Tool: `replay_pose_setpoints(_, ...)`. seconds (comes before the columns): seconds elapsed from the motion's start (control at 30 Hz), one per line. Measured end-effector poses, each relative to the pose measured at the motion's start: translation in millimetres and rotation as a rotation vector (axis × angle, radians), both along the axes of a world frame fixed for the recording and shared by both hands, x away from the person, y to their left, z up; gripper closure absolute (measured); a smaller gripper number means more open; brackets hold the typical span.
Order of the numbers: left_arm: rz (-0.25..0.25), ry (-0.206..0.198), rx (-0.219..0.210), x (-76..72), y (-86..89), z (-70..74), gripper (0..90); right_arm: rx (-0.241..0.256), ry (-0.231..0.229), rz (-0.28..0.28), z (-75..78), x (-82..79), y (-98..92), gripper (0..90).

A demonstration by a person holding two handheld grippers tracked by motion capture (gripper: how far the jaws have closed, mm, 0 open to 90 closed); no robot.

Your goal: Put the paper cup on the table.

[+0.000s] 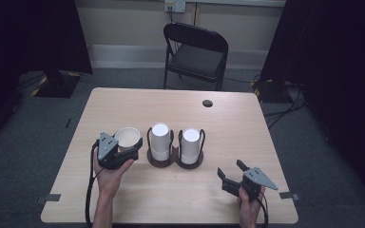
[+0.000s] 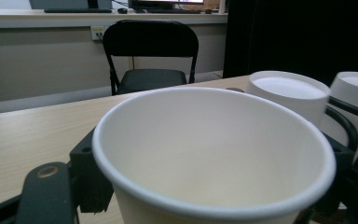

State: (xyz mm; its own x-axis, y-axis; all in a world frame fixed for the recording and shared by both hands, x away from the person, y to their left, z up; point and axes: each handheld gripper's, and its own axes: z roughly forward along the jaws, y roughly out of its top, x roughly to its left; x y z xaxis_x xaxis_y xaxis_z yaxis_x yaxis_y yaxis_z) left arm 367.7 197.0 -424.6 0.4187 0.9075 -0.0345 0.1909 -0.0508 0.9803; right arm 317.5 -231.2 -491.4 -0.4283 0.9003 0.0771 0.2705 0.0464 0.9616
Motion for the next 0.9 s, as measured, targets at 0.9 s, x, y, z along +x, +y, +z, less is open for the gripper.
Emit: replay_pose_setpoints(0.9, 0.081, 0.124, -0.003, 75.2, 30.4, -40.0, 20.5, 0.047, -0.024, 0.022, -3.5, -2.4, -5.5, 14.0)
